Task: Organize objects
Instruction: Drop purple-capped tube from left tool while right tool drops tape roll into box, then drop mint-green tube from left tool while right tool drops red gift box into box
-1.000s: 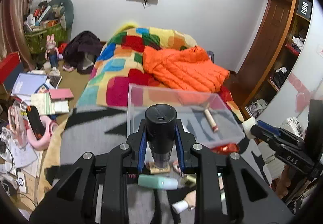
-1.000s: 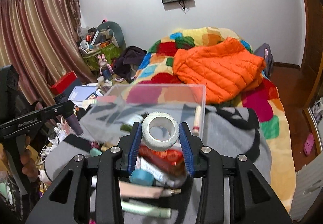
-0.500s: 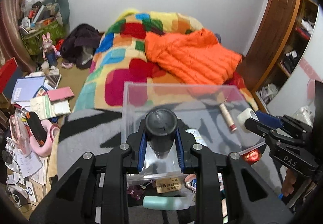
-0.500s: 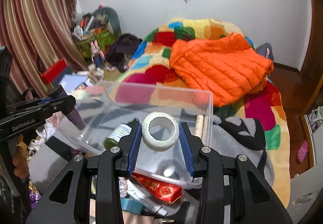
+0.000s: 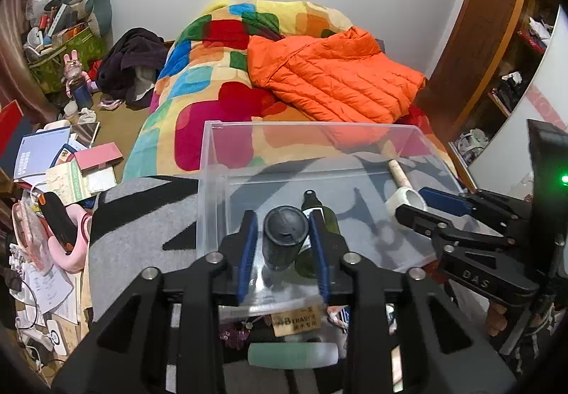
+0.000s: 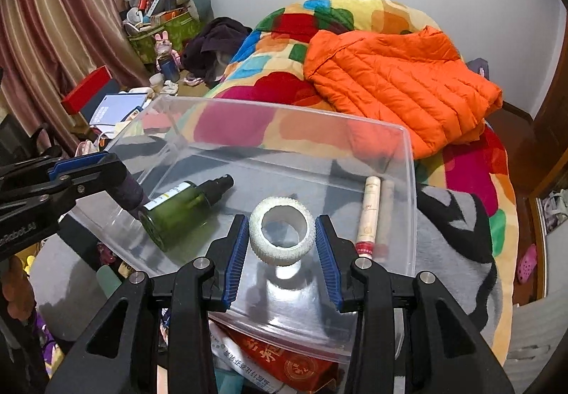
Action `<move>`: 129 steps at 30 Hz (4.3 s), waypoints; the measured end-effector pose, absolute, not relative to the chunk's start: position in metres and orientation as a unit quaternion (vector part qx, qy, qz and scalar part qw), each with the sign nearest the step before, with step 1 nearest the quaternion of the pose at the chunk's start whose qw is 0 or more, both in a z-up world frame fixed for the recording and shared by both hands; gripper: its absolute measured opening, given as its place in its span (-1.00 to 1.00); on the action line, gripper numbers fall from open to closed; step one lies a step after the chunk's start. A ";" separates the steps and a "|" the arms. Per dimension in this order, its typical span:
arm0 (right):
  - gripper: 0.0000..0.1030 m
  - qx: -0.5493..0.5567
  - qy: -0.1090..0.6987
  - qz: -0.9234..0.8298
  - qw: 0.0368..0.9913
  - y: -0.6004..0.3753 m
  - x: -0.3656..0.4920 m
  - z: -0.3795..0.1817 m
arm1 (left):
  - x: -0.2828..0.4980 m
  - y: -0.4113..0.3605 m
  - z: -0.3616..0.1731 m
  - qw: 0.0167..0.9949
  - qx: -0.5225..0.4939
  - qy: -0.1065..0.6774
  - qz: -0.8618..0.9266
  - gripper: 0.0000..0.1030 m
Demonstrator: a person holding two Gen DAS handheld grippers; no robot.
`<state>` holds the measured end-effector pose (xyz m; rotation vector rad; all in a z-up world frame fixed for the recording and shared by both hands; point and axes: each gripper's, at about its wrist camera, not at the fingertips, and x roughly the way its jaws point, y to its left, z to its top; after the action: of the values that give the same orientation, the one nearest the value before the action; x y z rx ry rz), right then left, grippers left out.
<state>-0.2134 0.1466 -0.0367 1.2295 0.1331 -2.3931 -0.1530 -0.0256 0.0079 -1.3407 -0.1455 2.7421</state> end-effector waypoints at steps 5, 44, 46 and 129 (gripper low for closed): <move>-0.16 0.444 0.034 -0.866 0.225 0.151 -0.209 -0.031 | -0.137 -0.029 0.026 0.042 -0.412 -0.050 0.909 0.05; 0.45 0.449 -0.025 -0.862 0.234 0.207 -0.148 -0.062 | -0.079 -0.002 -0.068 0.071 -0.509 -0.012 0.858 0.67; 0.36 0.448 -0.023 -0.860 0.241 0.202 -0.150 -0.064 | -0.081 0.001 -0.068 0.070 -0.504 -0.003 0.861 0.67; 0.06 0.407 -0.013 -0.887 0.217 0.185 -0.186 -0.026 | -0.142 -0.014 -0.009 0.081 -0.446 -0.042 0.890 0.44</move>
<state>-0.1861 0.1851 -0.0256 1.1286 -0.0358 -2.4567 -0.1417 -0.0138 -0.0089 -1.3339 -0.1257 2.6609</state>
